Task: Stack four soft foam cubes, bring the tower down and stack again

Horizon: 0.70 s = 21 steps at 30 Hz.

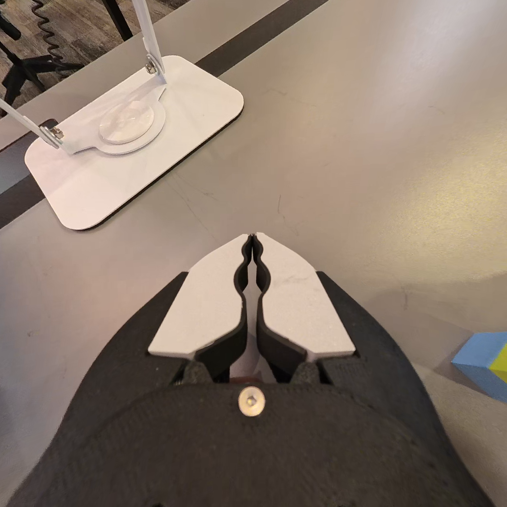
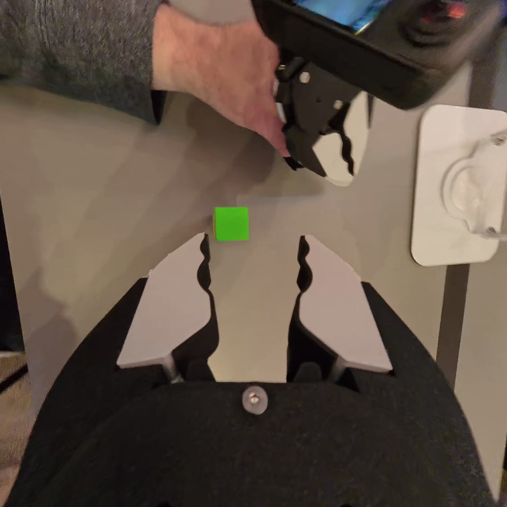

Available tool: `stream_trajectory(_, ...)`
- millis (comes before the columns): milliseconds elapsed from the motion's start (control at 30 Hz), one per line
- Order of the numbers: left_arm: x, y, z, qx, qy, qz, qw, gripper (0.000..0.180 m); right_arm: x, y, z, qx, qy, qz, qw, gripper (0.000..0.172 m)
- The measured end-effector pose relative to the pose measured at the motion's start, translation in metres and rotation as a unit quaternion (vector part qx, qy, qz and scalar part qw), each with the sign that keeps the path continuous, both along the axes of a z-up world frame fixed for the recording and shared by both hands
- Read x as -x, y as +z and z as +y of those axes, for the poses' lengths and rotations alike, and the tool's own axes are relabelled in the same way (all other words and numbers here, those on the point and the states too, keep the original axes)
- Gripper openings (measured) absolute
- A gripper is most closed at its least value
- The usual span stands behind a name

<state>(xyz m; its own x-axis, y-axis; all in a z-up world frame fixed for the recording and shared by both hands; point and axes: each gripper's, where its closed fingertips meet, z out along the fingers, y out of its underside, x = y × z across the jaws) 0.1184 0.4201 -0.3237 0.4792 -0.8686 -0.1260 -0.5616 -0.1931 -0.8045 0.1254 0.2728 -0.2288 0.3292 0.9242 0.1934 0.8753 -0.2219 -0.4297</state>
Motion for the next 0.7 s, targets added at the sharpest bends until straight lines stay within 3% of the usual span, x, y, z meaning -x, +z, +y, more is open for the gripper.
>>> stream_trajectory(33,0.0,0.0,0.0,0.0,0.0,-0.002,1.0,0.0,-0.008,0.007,0.001,-0.012,-0.018,0.018,1.0,0.057)
stream_trajectory(200,0.001,0.003,0.001,-0.003,0.004,-0.012,1.0,0.0,-0.061,0.014,0.004,-0.057,-0.134,0.123,0.982,0.024)
stream_trajectory(433,0.007,0.008,-0.003,-0.007,0.016,-0.027,0.999,0.0,-0.15,-0.041,0.007,-0.168,-0.284,0.145,0.933,0.021)
stream_trajectory(567,0.008,0.009,-0.006,-0.015,0.021,-0.025,0.999,0.0,-0.194,-0.071,0.011,-0.232,-0.338,0.141,0.901,0.004)
stream_trajectory(700,0.01,0.01,-0.008,-0.026,0.027,-0.024,0.999,0.0,-0.221,-0.085,0.011,-0.234,-0.37,0.127,0.89,0.0)
